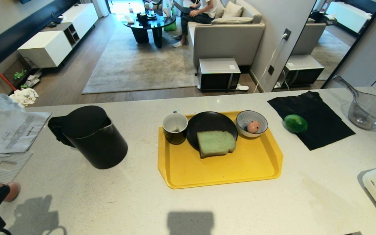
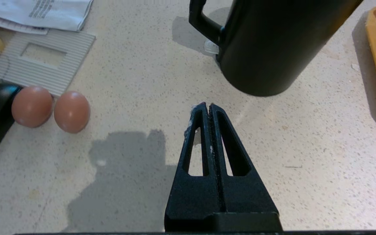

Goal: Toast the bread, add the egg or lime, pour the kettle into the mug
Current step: Pick up the kettle

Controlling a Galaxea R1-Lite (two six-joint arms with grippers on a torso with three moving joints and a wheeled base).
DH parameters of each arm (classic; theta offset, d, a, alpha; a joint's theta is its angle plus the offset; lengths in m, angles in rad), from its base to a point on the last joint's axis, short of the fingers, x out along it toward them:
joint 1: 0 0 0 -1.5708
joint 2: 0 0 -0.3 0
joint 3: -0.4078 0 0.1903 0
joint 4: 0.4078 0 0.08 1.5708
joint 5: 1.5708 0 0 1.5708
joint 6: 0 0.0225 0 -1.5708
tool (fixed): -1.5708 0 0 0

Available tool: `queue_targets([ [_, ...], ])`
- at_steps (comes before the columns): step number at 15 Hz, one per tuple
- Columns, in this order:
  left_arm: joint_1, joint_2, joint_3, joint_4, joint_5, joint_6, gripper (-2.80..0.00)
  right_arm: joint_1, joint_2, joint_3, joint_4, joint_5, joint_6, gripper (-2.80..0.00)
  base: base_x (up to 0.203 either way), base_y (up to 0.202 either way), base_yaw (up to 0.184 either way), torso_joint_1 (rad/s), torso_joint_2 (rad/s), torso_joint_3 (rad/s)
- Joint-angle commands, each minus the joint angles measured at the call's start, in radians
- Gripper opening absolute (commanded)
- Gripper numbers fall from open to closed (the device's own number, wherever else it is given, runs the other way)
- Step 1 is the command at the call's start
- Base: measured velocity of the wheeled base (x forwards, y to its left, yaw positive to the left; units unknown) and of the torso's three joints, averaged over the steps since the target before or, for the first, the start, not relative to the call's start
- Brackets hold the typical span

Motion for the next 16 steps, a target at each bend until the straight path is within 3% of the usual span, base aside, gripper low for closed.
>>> queue_targets([
  [1, 0.001, 0.113, 0.022, -0.07, -0.007, 0.002, -2.8, 0.001, 0.0, 0.001, 0.0, 0.0, -0.001, -2.8, 0.0, 0.0, 0.0, 0.0, 0.0, 0.0],
  [7, 0.023, 0.306, 0.002, -0.258, -0.015, 0.002, -2.8, 0.001, 0.0, 0.0, 0.0, 0.0, -0.001, -2.8, 0.0, 0.0, 0.0, 0.0, 0.0, 0.0],
  [9, 0.03, 0.366, -0.061, -0.267, -0.025, 0.002, -2.8, 0.001, 0.0, 0.0, 0.0, 0.0, -0.001, -2.8, 0.0, 0.0, 0.0, 0.0, 0.0, 0.0],
  [12, 0.032, 0.442, -0.179, -0.264, -0.097, 0.003, -2.8, 0.001, 0.0, 0.0, 0.0, 0.0, -0.001, -2.8, 0.0, 0.0, 0.0, 0.0, 0.0, 0.0],
  [16, 0.033, 0.526, -0.296, -0.264, -0.112, 0.006, -2.8, 0.001, 0.0, 0.0, 0.0, 0.0, -0.001, -2.8, 0.0, 0.0, 0.0, 0.0, 0.0, 0.0],
])
